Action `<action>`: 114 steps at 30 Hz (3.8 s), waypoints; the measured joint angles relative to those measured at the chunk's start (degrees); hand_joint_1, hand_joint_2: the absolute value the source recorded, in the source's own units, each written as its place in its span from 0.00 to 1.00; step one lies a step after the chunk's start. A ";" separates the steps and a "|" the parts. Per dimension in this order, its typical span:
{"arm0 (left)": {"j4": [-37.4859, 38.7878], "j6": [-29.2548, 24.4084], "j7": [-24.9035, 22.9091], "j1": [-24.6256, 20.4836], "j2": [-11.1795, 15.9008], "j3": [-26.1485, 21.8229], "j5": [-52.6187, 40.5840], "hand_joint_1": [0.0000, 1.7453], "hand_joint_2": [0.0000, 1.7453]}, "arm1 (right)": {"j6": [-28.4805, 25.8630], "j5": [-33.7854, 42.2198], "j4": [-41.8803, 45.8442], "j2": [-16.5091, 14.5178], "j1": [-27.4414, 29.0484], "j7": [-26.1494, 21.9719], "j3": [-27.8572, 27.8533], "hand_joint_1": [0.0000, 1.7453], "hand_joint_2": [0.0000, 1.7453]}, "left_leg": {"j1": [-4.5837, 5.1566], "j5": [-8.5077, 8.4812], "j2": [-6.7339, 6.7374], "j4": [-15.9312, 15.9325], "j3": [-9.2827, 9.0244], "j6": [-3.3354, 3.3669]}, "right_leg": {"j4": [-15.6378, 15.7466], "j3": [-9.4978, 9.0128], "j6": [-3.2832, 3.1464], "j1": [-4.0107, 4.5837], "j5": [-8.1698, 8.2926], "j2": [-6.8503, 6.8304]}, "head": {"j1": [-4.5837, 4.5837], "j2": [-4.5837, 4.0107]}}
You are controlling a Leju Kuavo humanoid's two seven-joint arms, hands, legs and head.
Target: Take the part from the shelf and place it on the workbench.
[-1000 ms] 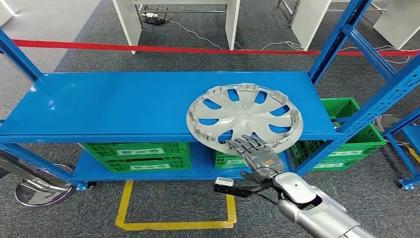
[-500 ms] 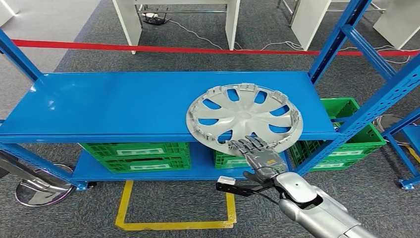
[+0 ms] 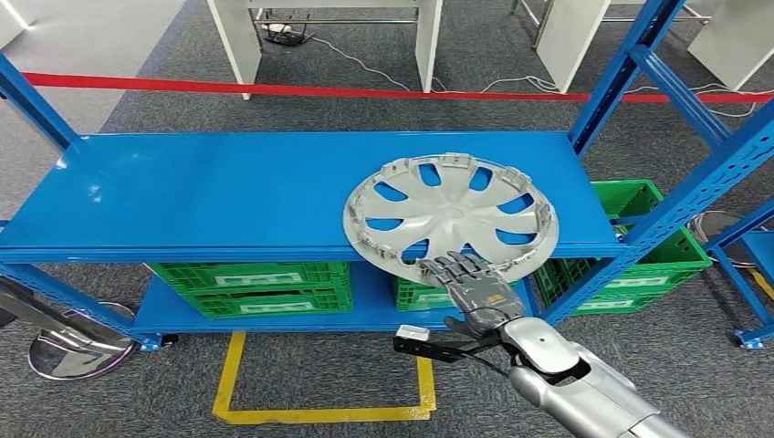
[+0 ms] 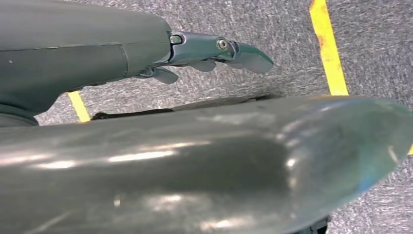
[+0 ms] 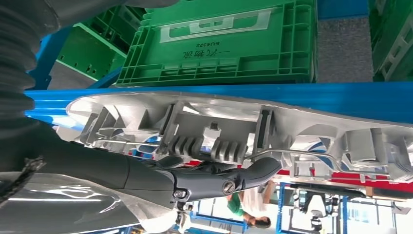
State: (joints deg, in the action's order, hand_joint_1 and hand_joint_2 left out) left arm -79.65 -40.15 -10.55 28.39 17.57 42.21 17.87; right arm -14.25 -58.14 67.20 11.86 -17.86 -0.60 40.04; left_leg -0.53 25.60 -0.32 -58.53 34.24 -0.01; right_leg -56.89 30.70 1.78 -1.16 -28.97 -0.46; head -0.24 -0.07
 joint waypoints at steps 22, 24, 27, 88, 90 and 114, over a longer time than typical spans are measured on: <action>-0.48 -0.11 -0.03 0.01 1.32 0.45 0.05 0.00 0.00 | -3.20 -3.14 -4.25 -1.13 -3.35 1.86 -0.85 0.00 1.00 | 0.00 0.00 0.00 0.00 0.00 0.00 | 0.00 0.00 0.00 0.00 0.00 -0.01 | 0.00 0.01; -0.48 -0.11 -0.03 -0.01 1.36 0.58 0.10 0.00 0.00 | -3.11 -3.38 -4.67 -1.17 -3.43 2.03 -1.08 0.00 1.00 | 0.00 0.00 0.00 0.00 0.00 0.00 | 0.00 0.00 0.00 0.00 0.00 -0.01 | 0.00 0.01; -0.50 -0.11 -0.03 -0.01 1.38 0.65 0.14 0.00 0.00 | -2.95 -3.51 -5.23 -1.21 -3.49 2.19 -1.25 0.00 1.00 | 0.00 0.00 0.00 0.00 0.00 0.00 | 0.00 0.01 0.00 0.00 0.00 -0.01 | 0.00 0.01; -0.99 0.97 5.63 0.04 1.46 0.65 2.23 0.00 0.00 | -16.50 -10.51 -4.16 -1.82 -2.71 -0.63 -1.63 1.00 1.00 | 0.01 0.00 -0.01 0.00 0.11 0.00 | 0.00 0.09 0.03 -0.01 -0.01 -0.04 | 0.01 0.01; -0.81 0.92 8.71 -0.57 1.47 1.40 4.47 0.00 0.00 | -19.28 -11.57 -1.13 -1.78 -2.26 -1.44 -1.64 1.00 1.00 | 0.02 0.00 -0.01 0.00 0.12 0.00 | 0.00 0.11 0.03 -0.01 0.00 -0.02 | -0.01 0.01; 3.08 0.04 13.15 -6.82 4.74 12.52 14.85 0.00 0.00 | -23.55 -12.37 19.46 1.80 -1.70 -5.32 0.58 1.00 1.00 | 0.01 0.03 -0.01 0.03 0.12 -0.02 | 0.00 0.12 0.02 0.00 -0.05 -0.06 | -0.01 0.00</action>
State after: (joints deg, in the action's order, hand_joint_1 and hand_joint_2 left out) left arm -76.56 -40.11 2.60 21.56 22.31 54.73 32.72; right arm -37.80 -70.51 86.66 13.66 -19.56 -5.92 40.63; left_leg -0.53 25.63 -0.33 -58.50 34.35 -0.03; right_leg -56.90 30.82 1.80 -1.16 -29.02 -0.52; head -0.25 -0.07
